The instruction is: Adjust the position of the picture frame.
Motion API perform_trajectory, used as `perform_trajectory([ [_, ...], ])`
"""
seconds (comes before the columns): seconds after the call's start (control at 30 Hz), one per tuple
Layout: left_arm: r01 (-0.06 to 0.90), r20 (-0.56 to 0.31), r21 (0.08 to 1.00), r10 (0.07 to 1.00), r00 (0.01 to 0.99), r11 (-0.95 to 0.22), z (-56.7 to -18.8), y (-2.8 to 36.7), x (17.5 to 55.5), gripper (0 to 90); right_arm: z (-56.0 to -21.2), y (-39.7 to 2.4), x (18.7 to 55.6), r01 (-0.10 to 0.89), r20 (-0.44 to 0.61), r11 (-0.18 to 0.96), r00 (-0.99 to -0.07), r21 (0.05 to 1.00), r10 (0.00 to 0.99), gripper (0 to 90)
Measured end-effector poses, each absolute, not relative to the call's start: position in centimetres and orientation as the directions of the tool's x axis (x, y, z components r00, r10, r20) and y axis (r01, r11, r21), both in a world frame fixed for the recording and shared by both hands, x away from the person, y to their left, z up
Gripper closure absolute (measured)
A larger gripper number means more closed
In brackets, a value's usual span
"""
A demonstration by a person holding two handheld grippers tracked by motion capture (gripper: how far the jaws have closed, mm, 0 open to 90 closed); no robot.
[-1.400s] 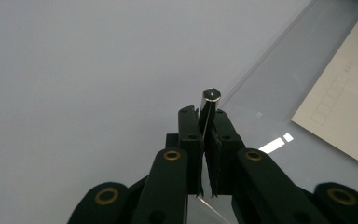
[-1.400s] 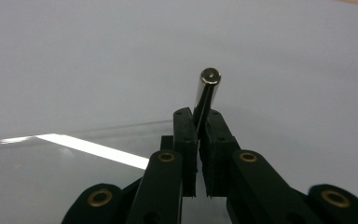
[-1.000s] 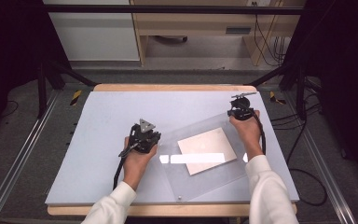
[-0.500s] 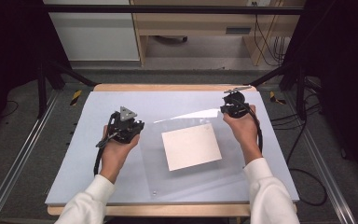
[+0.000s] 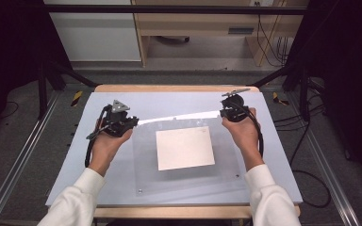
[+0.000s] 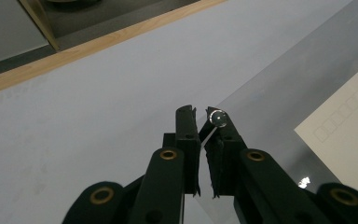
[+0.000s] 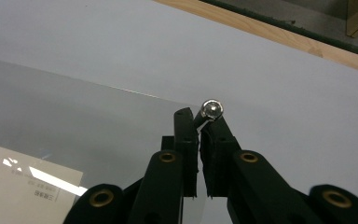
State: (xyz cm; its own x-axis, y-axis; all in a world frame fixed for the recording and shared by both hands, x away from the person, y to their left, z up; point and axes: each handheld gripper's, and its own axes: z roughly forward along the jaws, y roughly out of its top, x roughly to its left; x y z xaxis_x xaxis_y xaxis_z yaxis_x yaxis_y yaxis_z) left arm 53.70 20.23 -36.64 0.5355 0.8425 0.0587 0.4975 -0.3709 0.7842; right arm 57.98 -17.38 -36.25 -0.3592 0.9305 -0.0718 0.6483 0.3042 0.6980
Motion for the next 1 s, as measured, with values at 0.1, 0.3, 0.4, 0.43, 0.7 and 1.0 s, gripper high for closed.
perform_trajectory([
  [0.1, 0.498, 0.049, 0.789, 0.843, 0.535, -0.361, -36.7, 20.4, 53.9, 83.1, -36.1, -17.3, 57.9, 0.647, -0.075, 0.306, -0.36, 0.698, 0.93, 85.8],
  [0.3, 0.496, 0.054, 0.786, 0.84, 0.539, -0.369, -36.2, 20.5, 54.1, 83.1, -35.9, -17.2, 57.3, 0.645, -0.08, 0.31, -0.361, 0.698, 0.929, 85.8],
  [0.4, 0.494, 0.057, 0.786, 0.839, 0.541, -0.372, -36.2, 20.6, 54.3, 83.1, -36.1, -17.2, 57.0, 0.649, -0.072, 0.304, -0.359, 0.697, 0.931, 85.8],
  [0.43, 0.498, 0.06, 0.778, 0.835, 0.547, -0.383, -36.3, 20.7, 54.6, 83.0, -36.4, -17.2, 56.9, 0.652, -0.068, 0.304, -0.361, 0.695, 0.93, 85.8],
  [0.7, 0.526, 0.064, 0.743, 0.826, 0.56, -0.414, -37.7, 20.8, 56.1, 83.2, -38.4, -17.0, 57.1, 0.678, -0.048, 0.299, -0.363, 0.672, 0.931, 85.8],
  [1.0, 0.548, 0.04, 0.731, 0.827, 0.561, -0.406, -39.3, 20.6, 57.1, 83.1, -40.3, -17.1, 57.4, 0.709, -0.033, 0.293, -0.356, 0.641, 0.934, 85.8],
])
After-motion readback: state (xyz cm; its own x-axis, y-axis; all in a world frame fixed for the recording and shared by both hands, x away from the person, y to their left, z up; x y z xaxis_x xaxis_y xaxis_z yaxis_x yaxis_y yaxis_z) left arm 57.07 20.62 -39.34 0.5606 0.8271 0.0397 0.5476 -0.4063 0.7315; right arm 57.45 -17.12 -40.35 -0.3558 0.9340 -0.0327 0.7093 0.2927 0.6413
